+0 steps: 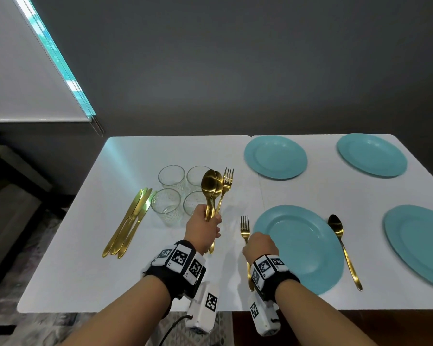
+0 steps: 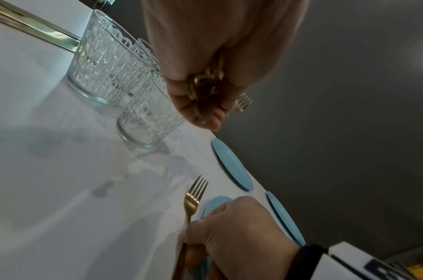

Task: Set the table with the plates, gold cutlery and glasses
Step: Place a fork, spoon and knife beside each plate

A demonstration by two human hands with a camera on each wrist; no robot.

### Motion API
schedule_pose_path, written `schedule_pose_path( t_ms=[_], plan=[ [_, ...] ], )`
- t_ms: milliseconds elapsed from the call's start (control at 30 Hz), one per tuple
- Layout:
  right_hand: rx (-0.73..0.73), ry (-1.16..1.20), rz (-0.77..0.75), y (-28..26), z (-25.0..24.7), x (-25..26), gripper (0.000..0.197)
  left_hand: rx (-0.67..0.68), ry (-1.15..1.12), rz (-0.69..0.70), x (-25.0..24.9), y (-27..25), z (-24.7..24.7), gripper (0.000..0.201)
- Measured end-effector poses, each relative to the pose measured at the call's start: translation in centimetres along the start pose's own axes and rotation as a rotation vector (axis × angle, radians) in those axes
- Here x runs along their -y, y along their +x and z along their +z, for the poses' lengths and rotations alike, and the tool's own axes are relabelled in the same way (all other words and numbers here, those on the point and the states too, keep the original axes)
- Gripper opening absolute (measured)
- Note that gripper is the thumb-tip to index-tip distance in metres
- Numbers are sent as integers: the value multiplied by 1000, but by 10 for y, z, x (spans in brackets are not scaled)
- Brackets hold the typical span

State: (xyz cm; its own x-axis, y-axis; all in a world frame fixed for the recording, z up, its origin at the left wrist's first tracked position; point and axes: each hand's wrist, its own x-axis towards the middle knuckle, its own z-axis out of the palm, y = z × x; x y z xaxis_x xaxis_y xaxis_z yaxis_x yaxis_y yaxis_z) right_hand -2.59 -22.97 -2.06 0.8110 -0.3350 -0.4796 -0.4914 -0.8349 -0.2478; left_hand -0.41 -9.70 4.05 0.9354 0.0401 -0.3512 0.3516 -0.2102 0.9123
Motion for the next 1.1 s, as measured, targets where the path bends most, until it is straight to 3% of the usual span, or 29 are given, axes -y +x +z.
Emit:
schedule_pose_path(
  t_ms=[533, 700, 833, 900, 1100],
  plan=[
    [-3, 101, -33, -9, -12, -1, 25, 3, 2, 9, 1, -3, 1, 7],
    [-52, 588, -120, -9, -48, 17, 33, 7, -26, 17, -1, -2, 6, 5],
    [-6, 788, -204, -17, -77, 24, 17, 87, -33, 31, -6, -4, 18, 6],
    [-6, 873, -183, -19, -83, 19, 4, 133, -10, 47, -7, -5, 29, 6],
    [-36, 1024, -50, -14, -95, -21, 10, 256, 7, 44, -15, -13, 69, 4]
  ],
)
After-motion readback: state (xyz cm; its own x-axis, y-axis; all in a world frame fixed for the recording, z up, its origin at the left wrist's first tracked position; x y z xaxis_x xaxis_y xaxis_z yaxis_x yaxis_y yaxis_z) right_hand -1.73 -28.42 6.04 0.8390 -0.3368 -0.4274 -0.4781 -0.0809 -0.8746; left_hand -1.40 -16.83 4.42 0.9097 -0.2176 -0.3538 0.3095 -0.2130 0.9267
